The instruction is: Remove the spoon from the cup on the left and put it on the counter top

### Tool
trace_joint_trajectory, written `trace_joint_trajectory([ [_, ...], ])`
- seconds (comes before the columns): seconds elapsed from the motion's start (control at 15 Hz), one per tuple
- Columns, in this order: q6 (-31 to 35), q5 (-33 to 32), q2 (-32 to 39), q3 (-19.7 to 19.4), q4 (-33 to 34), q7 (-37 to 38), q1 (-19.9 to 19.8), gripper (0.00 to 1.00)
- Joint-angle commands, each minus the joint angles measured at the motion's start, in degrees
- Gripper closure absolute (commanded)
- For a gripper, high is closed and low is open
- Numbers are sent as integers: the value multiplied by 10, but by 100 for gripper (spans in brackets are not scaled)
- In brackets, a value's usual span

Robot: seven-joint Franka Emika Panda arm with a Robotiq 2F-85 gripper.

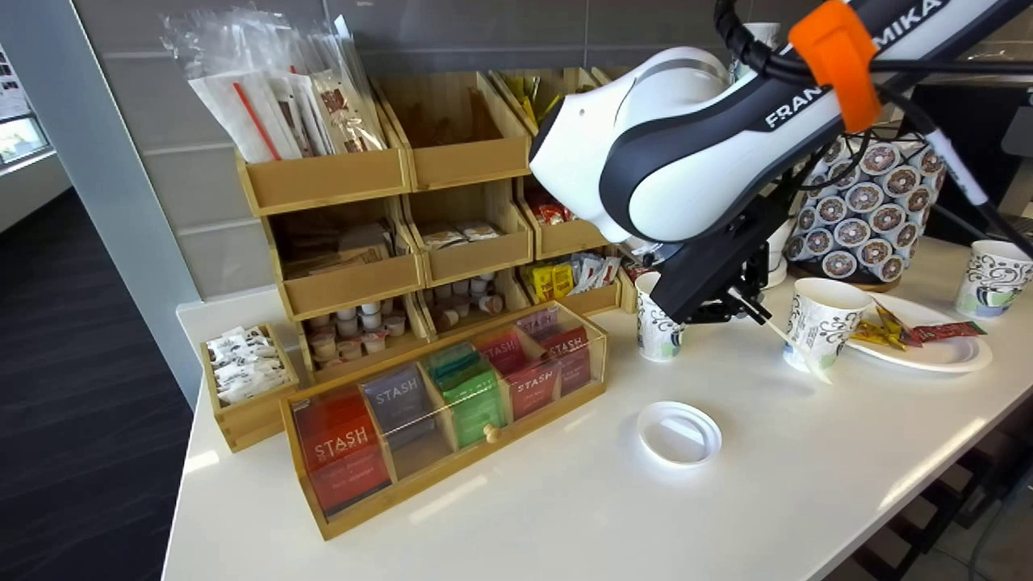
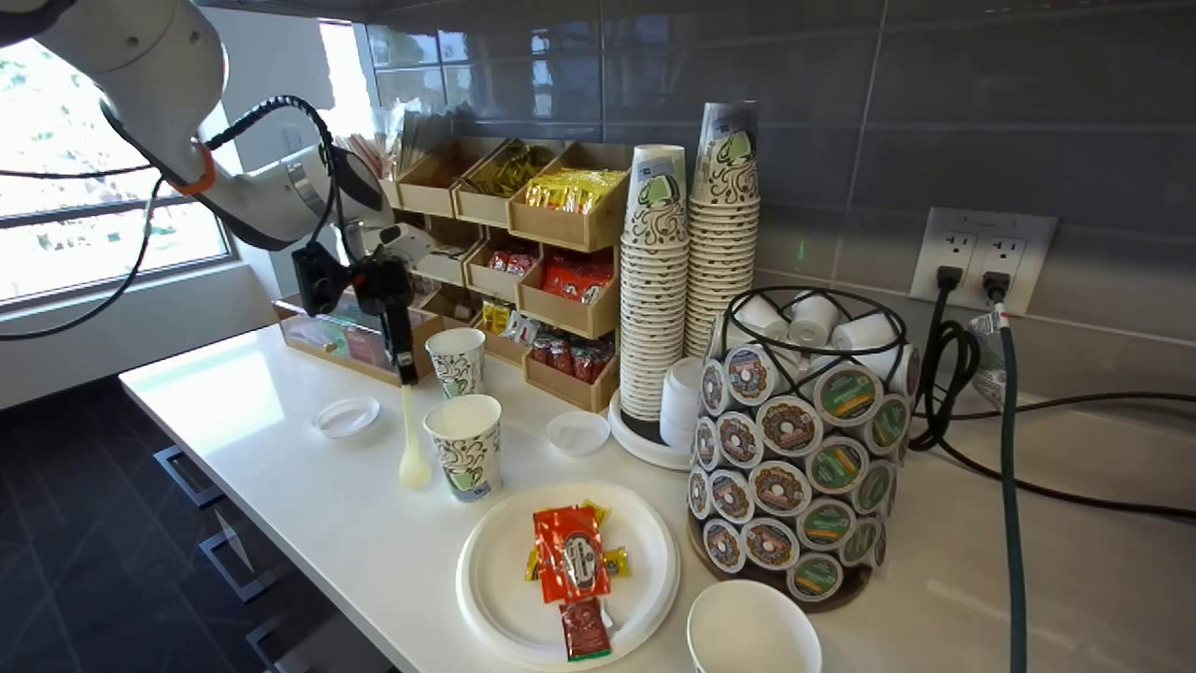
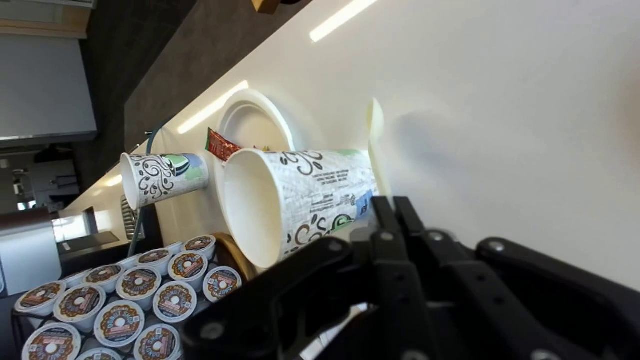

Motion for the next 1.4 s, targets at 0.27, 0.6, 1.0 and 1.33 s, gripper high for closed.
trace_joint_trajectory([
  [0.27,-39,20,66,-12,77,-37,11,98],
  [0.6,-38,35,80,-14,95,-46,11,67],
  [1.0,-25,67,81,-16,95,-61,4,43],
  [1.33,-10,102,71,-19,88,-83,-4,11],
])
